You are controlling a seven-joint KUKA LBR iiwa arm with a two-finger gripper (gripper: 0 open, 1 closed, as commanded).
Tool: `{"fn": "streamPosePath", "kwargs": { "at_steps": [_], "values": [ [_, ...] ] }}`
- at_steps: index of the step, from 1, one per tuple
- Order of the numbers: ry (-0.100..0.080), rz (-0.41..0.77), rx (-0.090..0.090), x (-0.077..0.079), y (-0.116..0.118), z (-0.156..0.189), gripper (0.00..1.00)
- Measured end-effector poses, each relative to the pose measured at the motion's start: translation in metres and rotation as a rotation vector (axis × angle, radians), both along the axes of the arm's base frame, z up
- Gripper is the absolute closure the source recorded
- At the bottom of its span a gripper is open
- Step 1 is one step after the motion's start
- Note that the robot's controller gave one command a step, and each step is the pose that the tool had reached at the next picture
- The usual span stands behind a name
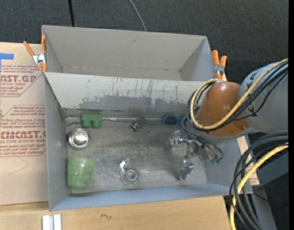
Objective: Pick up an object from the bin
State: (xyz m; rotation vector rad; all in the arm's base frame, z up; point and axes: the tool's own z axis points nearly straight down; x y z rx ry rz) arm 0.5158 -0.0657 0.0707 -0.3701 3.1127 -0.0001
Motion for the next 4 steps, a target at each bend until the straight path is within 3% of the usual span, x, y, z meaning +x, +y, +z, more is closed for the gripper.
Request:
{"fn": "streamPosePath", "kwargs": {
  "at_steps": [1, 2, 3, 4],
  "values": [
    [0.0, -0.009, 0.001, 0.001, 0.099, 0.002, 0.0],
    [0.005, 0.449, 0.001, -0.024, 0.163, 0.029, 0.0],
    [0.0, 0.627, -0.005, -0.026, 0.189, 0.002, 0.0],
    [-0.01, 0.848, -0.001, -0.032, 0.169, 0.002, 0.0]
  ]
}}
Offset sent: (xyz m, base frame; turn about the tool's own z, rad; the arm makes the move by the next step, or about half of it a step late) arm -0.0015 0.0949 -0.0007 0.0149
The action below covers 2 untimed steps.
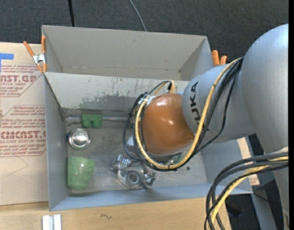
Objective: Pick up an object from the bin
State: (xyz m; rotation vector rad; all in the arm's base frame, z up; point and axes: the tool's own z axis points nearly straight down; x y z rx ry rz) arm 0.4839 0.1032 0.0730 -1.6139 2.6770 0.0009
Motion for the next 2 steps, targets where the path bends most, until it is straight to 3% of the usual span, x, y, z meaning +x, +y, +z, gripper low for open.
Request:
{"fn": "streamPosePath", "kwargs": {
  "at_steps": [1, 2],
  "values": [
    [0.004, 0.0, -0.004, -0.001, -0.001, 0.0, 1.0],
    [0.011, -0.002, -0.006, 0.0, 0.0, 0.028, 1.0]
  ]
}}
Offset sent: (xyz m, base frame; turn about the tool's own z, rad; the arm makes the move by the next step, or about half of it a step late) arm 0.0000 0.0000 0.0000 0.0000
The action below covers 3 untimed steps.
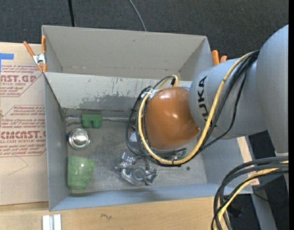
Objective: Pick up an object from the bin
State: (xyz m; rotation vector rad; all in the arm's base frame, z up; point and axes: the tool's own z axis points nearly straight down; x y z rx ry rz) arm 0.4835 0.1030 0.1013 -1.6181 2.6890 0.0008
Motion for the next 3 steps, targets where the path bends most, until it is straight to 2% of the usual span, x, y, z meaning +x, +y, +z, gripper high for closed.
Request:
{"fn": "streamPosePath", "kwargs": {
  "at_steps": [1, 2, 3],
  "values": [
    [-0.003, -0.002, 0.001, 0.001, 0.001, 0.057, 1.0],
    [0.0, -0.003, 0.0, 0.002, 0.002, 0.074, 1.0],
    [0.002, -0.005, 0.0, 0.002, 0.003, 0.076, 1.0]
  ]
}}
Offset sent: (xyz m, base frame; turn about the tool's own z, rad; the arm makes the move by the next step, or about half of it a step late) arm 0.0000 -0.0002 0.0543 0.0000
